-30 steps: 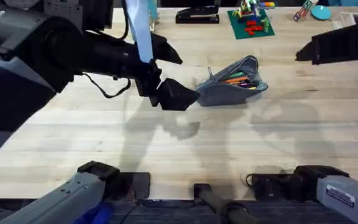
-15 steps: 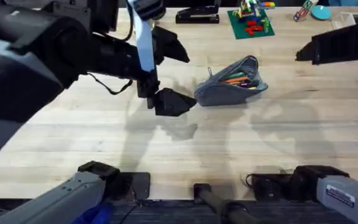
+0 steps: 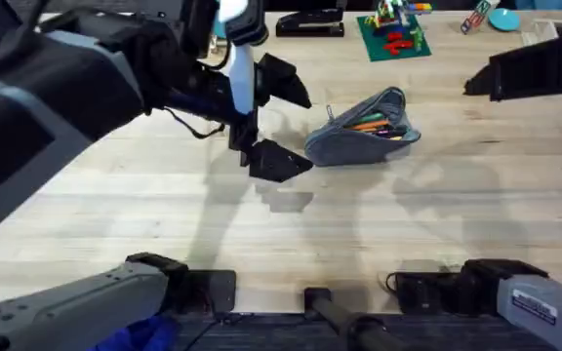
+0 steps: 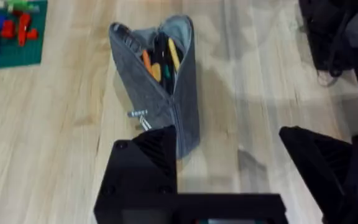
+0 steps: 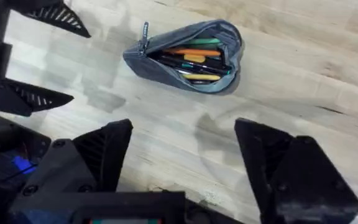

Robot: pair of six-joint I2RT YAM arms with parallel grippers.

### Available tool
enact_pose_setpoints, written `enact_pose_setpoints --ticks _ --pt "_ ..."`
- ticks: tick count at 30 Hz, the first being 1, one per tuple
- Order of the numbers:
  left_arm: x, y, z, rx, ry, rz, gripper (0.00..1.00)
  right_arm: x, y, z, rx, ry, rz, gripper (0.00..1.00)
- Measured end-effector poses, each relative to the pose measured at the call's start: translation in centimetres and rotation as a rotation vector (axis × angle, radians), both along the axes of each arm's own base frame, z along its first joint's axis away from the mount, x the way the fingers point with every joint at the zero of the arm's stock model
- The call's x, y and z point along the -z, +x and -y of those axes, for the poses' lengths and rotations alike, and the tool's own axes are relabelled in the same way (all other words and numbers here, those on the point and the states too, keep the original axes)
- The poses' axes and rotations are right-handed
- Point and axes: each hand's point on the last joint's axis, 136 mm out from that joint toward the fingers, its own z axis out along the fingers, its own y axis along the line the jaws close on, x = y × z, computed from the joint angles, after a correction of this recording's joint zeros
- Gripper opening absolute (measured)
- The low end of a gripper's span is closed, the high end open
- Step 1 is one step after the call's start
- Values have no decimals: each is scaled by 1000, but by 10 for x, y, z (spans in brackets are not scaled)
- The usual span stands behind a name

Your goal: Unzip the bag, pick up the pens from the table one at a time and place them inside, then zip the bag closed.

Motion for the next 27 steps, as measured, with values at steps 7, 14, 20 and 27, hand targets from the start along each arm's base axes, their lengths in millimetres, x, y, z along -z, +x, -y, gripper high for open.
enact_pose_setpoints --ticks 7,14,20,27 --pt "10 7 -5 11 -111 22 997 8 8 -2 -7 17 -43 998" --pt "25 1 -10 14 -187 29 998 28 16 -4 -9 31 -158 997" --pt "42 1 -19 -11 -227 60 998 36 19 -4 -10 36 -203 998" --pt "53 15 -34 -83 -266 134 998 38 21 -4 -9 36 -210 998"
